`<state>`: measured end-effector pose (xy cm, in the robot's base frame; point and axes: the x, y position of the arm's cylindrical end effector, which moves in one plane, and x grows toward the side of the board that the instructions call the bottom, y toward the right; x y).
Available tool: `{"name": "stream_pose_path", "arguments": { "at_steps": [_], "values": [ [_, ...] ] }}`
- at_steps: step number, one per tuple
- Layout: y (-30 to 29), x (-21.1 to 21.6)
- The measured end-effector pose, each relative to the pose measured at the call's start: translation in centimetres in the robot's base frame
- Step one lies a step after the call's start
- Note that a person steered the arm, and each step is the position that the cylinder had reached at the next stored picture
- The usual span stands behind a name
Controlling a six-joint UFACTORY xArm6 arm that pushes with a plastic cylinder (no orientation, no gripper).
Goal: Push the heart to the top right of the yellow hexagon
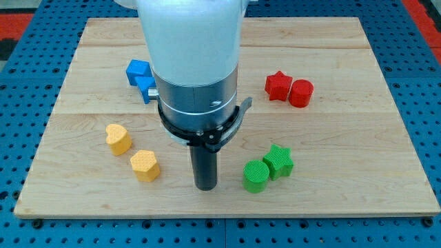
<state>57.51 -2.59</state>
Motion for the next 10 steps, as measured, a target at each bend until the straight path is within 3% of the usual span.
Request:
{"name": "stream_pose_path", "arguments": {
  "at_steps": [1,3,4,7,8,10],
  "values": [
    [0.0,-0.5],
    [-0.1,-8.7],
    [-0.1,-10.2],
    [-19.4,-13.8],
    [-20.4,-9.2],
    [-4.1,-5.5]
  ]
}}
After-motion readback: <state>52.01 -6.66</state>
